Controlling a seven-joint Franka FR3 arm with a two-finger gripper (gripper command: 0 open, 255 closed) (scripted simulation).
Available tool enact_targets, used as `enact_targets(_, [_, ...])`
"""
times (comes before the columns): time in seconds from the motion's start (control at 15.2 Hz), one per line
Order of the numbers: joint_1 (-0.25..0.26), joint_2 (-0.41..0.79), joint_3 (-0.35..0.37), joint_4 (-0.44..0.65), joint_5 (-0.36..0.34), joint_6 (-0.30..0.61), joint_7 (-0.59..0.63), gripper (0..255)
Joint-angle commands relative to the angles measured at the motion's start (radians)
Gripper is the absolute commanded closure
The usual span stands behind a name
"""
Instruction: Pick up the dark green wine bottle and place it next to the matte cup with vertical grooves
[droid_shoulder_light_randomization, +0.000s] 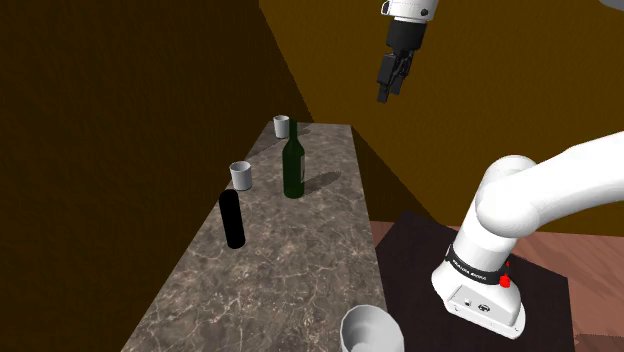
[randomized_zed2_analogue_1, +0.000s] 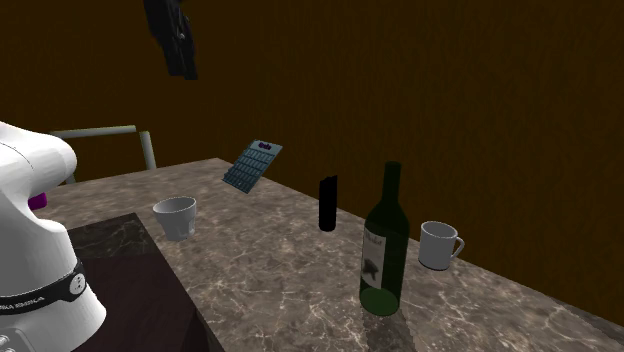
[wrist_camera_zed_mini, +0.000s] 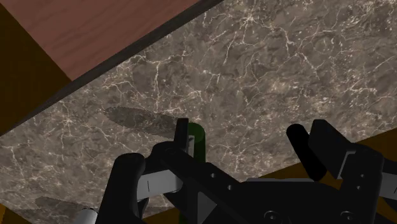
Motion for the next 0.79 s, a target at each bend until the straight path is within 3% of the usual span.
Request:
enact_targets(0.0, [0.0, 0.0, 0.0, 0.0, 0.0, 0.0, 0.0, 0])
enact_targets(0.73, [-0.01, 0.409, -0.027, 0.164, 0.011, 0.215, -0.011, 0])
